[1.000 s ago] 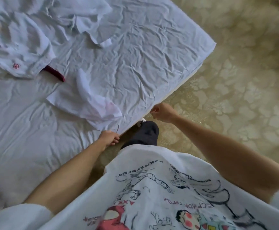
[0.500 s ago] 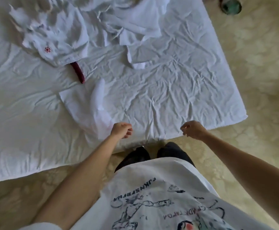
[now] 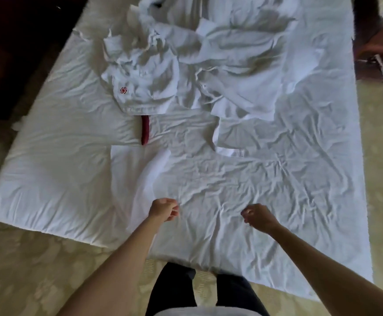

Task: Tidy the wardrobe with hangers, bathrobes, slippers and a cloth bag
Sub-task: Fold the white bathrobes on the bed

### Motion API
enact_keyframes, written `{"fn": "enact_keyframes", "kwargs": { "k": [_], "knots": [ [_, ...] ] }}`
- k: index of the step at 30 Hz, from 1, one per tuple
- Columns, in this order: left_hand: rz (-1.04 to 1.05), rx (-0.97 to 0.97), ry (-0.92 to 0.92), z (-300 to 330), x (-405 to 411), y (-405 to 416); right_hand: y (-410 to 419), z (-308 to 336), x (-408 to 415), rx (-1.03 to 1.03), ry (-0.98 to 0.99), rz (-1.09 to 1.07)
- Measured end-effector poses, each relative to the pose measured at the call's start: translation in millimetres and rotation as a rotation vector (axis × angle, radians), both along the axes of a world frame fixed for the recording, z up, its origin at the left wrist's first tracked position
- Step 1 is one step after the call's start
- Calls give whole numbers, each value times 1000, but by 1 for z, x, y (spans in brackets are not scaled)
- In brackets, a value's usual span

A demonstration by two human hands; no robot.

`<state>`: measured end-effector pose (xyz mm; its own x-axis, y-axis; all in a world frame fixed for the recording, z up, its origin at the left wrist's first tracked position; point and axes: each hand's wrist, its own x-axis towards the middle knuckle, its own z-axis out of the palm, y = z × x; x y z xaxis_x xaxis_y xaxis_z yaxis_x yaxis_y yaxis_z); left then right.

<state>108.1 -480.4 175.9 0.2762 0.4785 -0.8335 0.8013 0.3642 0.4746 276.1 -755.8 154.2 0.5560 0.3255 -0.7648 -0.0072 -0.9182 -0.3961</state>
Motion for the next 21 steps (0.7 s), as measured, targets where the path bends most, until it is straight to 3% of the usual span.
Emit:
{"fn": "enact_keyframes", "kwargs": {
  "k": [8, 12, 17, 21],
  "knots": [
    [96, 75, -10, -57, 92, 107, 136, -44, 94, 98, -65, 50],
    [-9, 277, 78, -105, 138, 190, 234, -87, 129, 80, -129, 121],
    [-112, 590, 103, -162, 198, 307, 377, -141, 178, 118, -474, 303],
    [50, 644, 76, -208, 236, 389, 479, -189, 210, 214, -776, 522]
  ]
}}
